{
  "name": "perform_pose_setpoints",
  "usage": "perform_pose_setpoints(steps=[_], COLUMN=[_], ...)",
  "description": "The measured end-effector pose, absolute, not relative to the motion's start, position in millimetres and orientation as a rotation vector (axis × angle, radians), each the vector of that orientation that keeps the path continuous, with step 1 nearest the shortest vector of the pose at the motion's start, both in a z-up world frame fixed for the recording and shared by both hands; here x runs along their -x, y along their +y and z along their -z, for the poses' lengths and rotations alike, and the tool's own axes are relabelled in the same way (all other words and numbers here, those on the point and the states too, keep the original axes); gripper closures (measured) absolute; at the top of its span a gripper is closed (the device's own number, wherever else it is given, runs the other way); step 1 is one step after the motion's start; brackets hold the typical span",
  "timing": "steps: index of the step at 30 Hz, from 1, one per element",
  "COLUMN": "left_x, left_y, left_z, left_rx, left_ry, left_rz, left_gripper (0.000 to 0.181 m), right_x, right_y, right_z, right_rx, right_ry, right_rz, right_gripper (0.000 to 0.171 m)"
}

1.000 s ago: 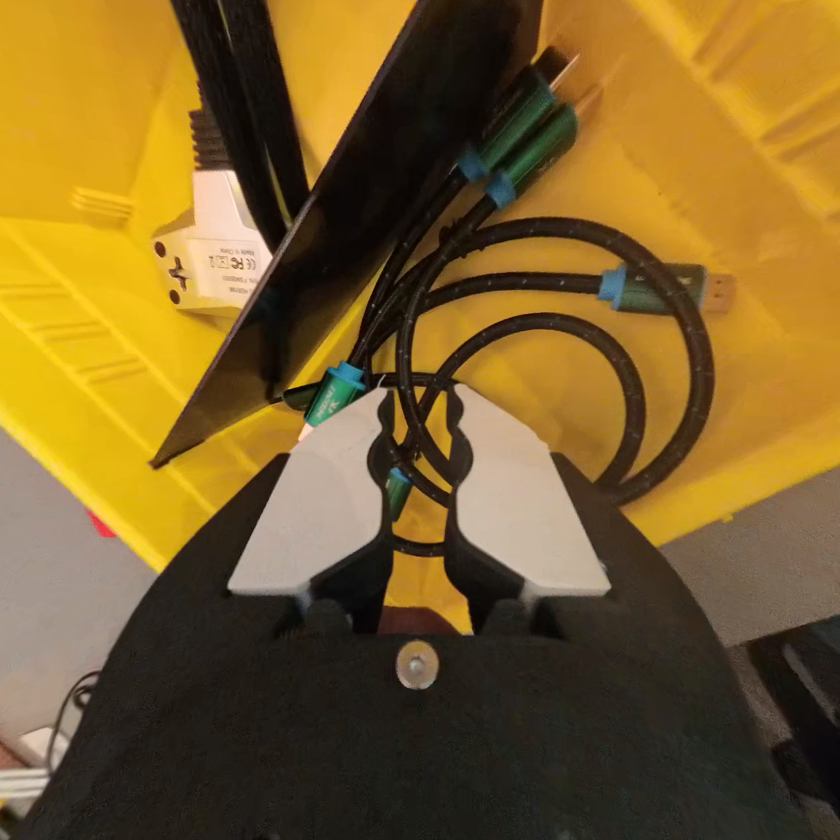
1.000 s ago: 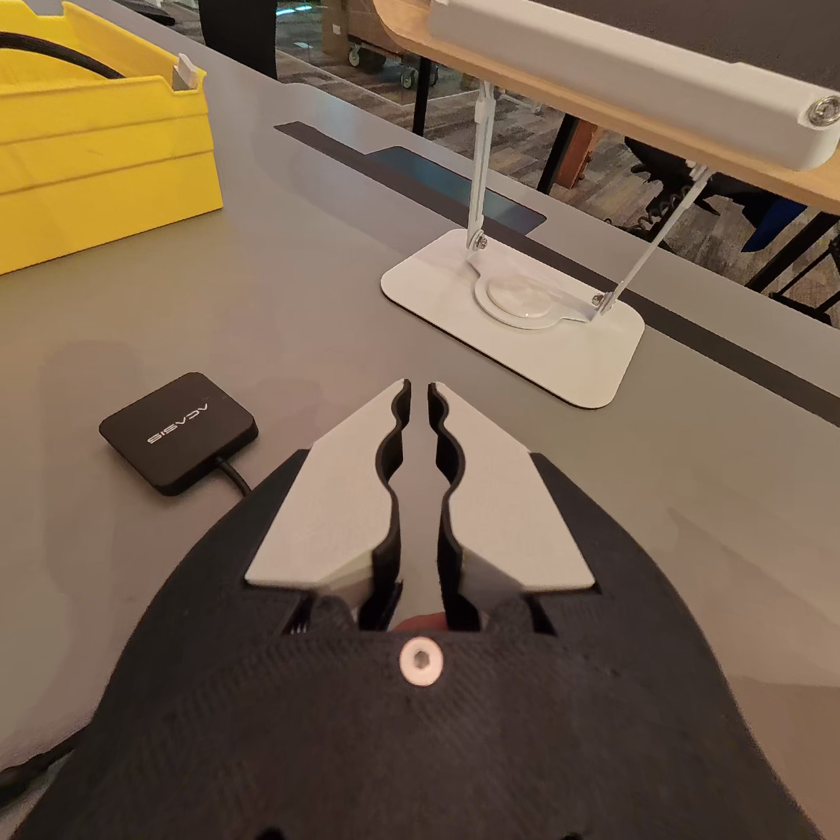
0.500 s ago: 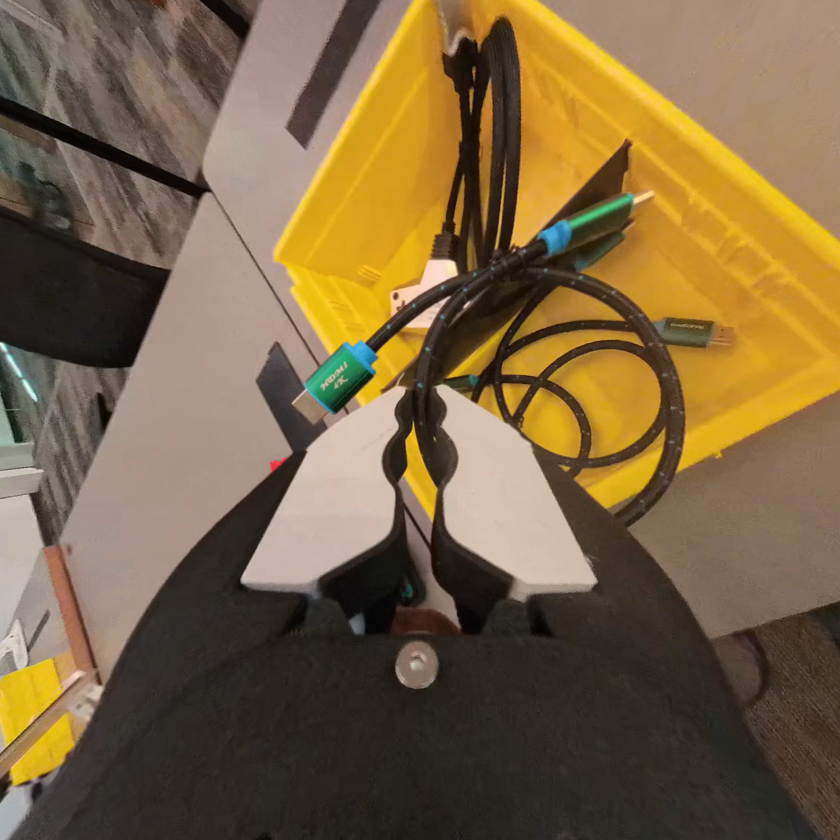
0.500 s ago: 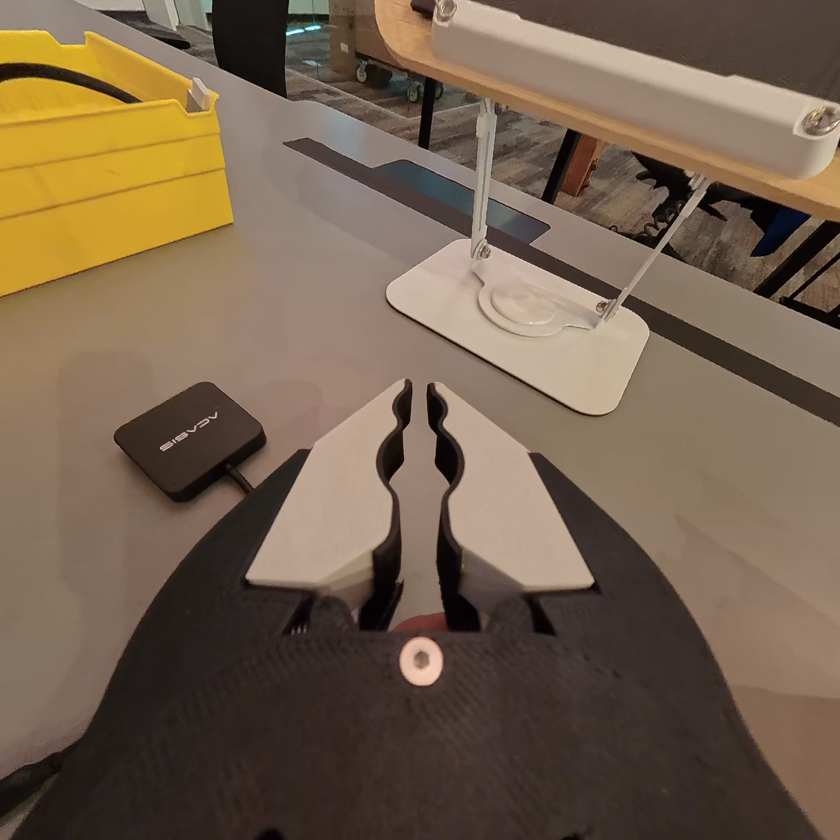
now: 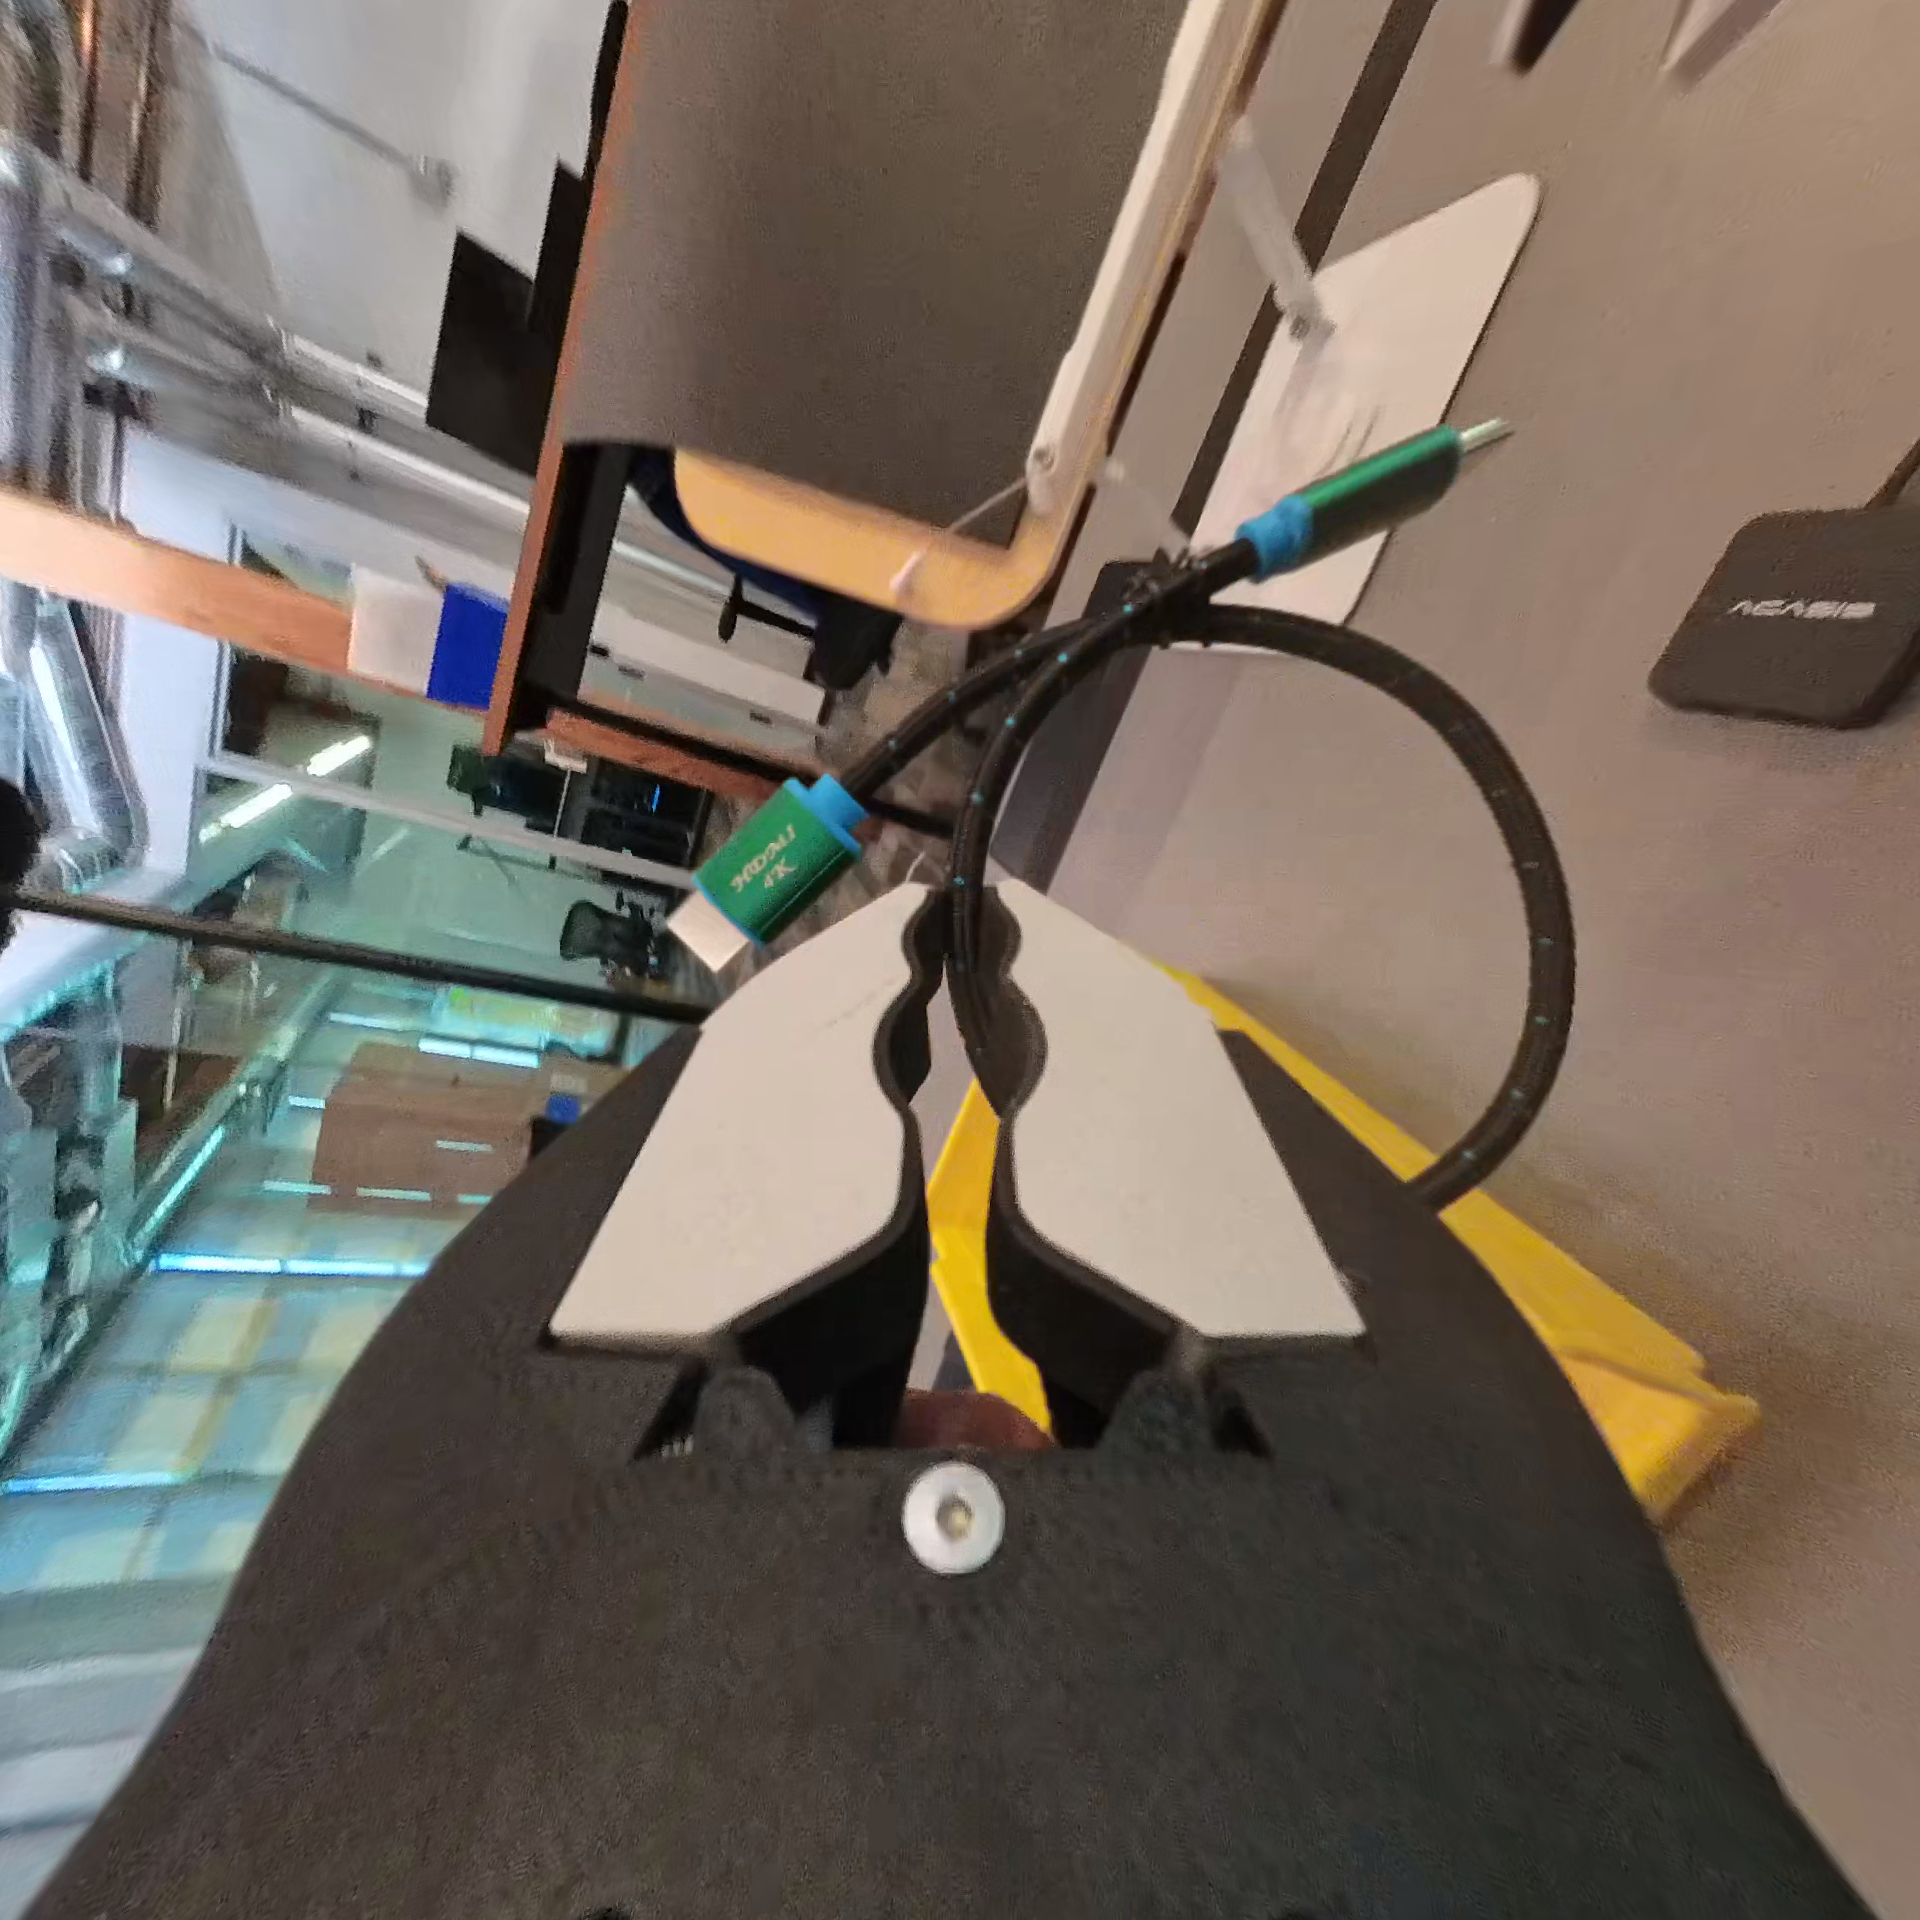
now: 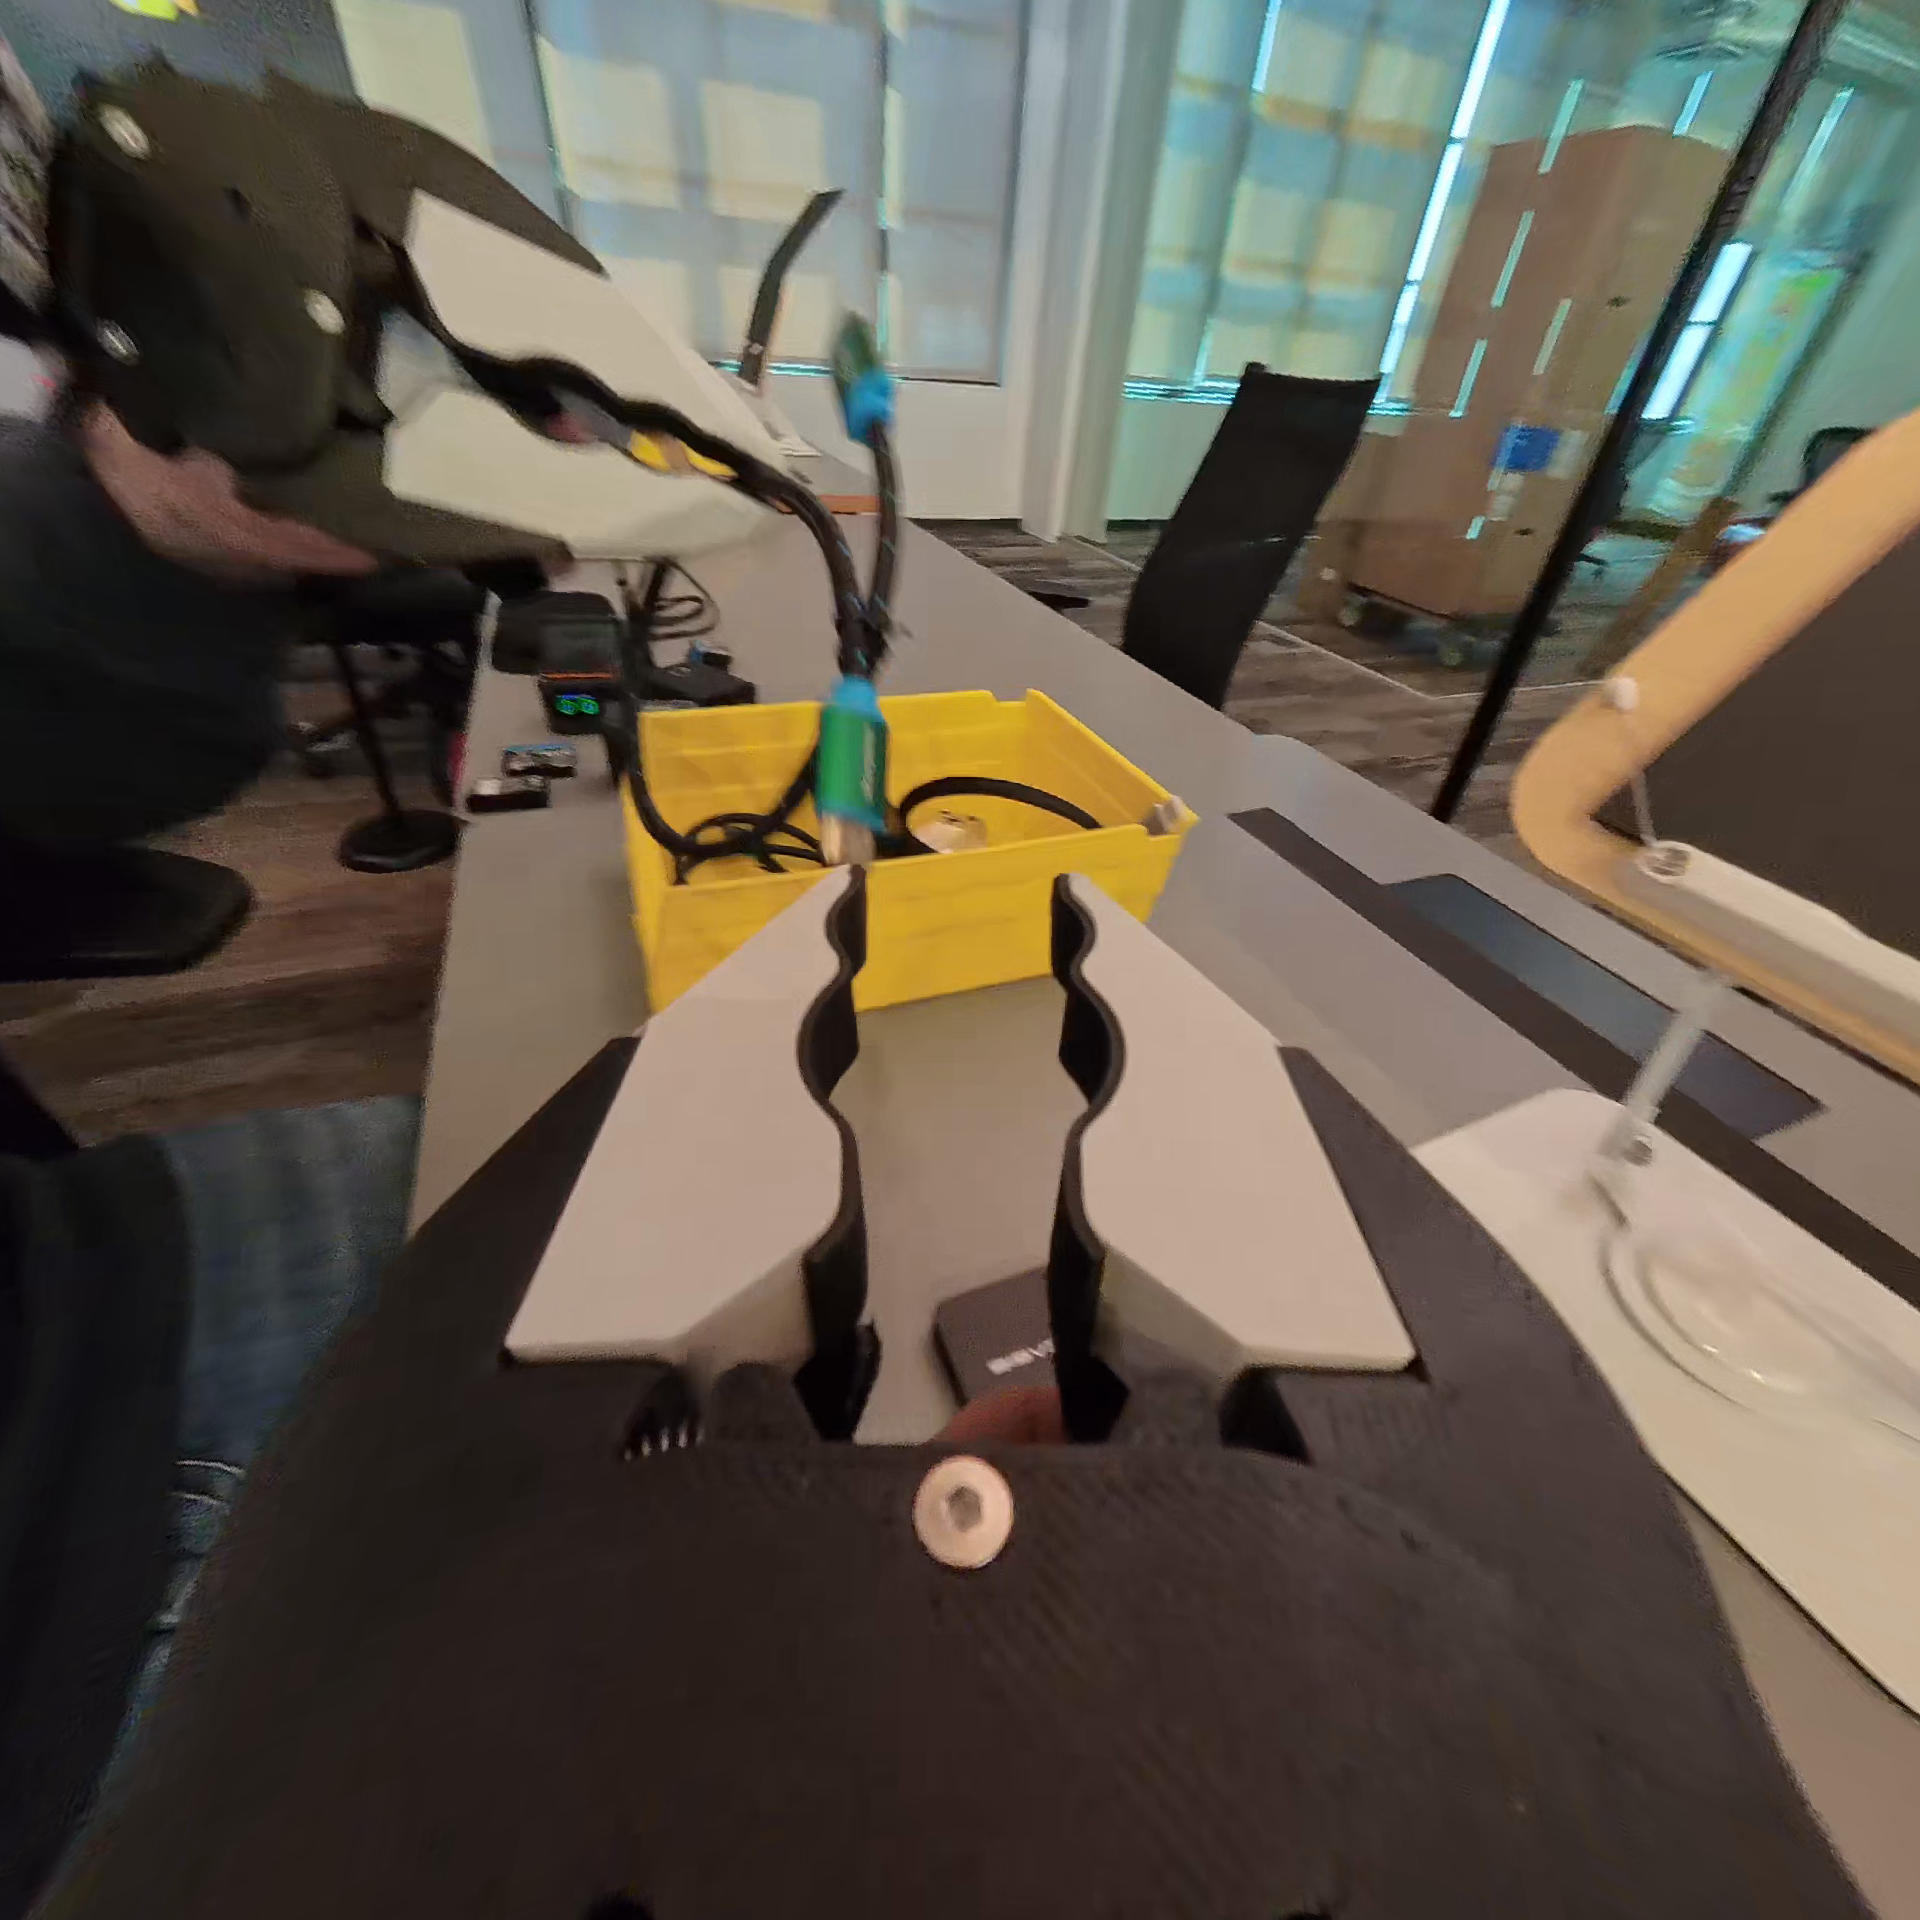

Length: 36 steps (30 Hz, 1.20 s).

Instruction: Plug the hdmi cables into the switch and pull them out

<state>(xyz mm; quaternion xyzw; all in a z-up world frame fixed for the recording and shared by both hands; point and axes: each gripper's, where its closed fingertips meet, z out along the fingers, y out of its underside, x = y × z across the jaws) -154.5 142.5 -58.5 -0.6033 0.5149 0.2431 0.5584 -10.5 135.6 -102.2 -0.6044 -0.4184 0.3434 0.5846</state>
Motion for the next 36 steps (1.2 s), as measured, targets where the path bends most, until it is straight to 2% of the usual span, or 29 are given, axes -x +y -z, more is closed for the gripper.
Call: perform_pose_setpoints(steps=[1,5,8,9,14,15,17,20,24,29,32,35,36], left_x=[141,103,83,76,71,71,72,59,31,19,28,33,35], left_y=[141,139,138,137,150,153,154,136,116,119,136,151,154], left_z=[61,69,74,76,89,87,74,66,94,141,162,156,151], left_rx=[1.376,1.255,1.200,1.181,1.207,1.206,1.162,1.119,1.179,1.405,1.472,1.421,1.401], left_ry=[1.241,1.302,1.316,1.329,1.333,1.295,1.207,1.183,1.297,1.423,1.439,1.351,1.318], left_rz=[-0.568,-0.561,-0.497,-0.473,-0.435,-0.424,-0.436,-0.358,-0.313,-0.333,-0.462,-0.524,-0.547], left_gripper=[0.175,0.175,0.175,0.175,0.175,0.170,0.142,0.134,0.115,0.076,0.067,0.077,0.071], right_x=[15,26,28,28,24,22,17,14,16,18,25,30,31], right_y=[130,118,119,120,133,136,146,156,160,161,158,156,156], right_z=[99,102,112,114,113,110,108,109,111,111,109,113,115], right_rx=[1.408,1.436,1.463,1.472,1.504,1.505,1.530,1.574,1.580,1.591,1.596,1.616,1.623], right_ry=[-0.984,-1.018,-1.032,-1.027,-0.930,-0.899,-0.812,-0.697,-0.632,-0.595,-0.588,-0.599,-0.604], right_rz=[-0.835,-0.951,-0.955,-0.966,-0.978,-0.973,-0.957,-0.988,-1.027,-0.958,-0.934,-0.891,-0.885], right_gripper=[0.131,0.131,0.141,0.154,0.156,0.156,0.158,0.160,0.160,0.161,0.160,0.161,0.161])
